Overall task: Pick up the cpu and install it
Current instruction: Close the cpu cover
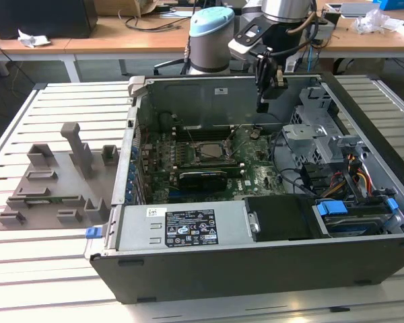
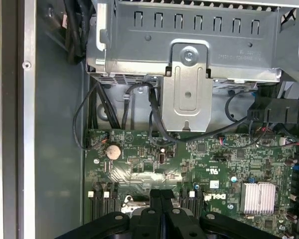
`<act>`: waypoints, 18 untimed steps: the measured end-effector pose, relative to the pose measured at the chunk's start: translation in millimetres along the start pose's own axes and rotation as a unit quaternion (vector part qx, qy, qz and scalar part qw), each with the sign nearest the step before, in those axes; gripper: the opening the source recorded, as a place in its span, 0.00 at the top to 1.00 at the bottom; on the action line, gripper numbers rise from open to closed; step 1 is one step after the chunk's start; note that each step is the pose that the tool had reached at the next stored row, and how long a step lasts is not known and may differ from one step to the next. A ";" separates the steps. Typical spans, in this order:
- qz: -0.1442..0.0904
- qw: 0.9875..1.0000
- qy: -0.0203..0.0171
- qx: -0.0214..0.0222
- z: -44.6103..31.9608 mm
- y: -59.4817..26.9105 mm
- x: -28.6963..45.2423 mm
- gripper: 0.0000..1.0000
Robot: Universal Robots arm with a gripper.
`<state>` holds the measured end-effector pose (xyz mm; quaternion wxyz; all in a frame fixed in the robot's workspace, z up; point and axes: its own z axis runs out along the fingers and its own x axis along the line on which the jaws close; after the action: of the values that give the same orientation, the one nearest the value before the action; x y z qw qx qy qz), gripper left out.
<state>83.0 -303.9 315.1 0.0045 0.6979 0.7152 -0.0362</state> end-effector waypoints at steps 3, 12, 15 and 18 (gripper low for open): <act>0.000 1.000 0.000 0.001 2.0 4.2 0.4 0.89; 0.000 1.000 0.000 0.001 21.5 5.2 1.8 0.89; -0.001 1.000 0.000 0.001 27.2 5.1 2.2 0.89; -0.001 1.000 0.000 0.001 37.2 5.3 2.7 0.89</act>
<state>86.6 -303.3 277.7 0.0039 0.6975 0.7156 -0.0370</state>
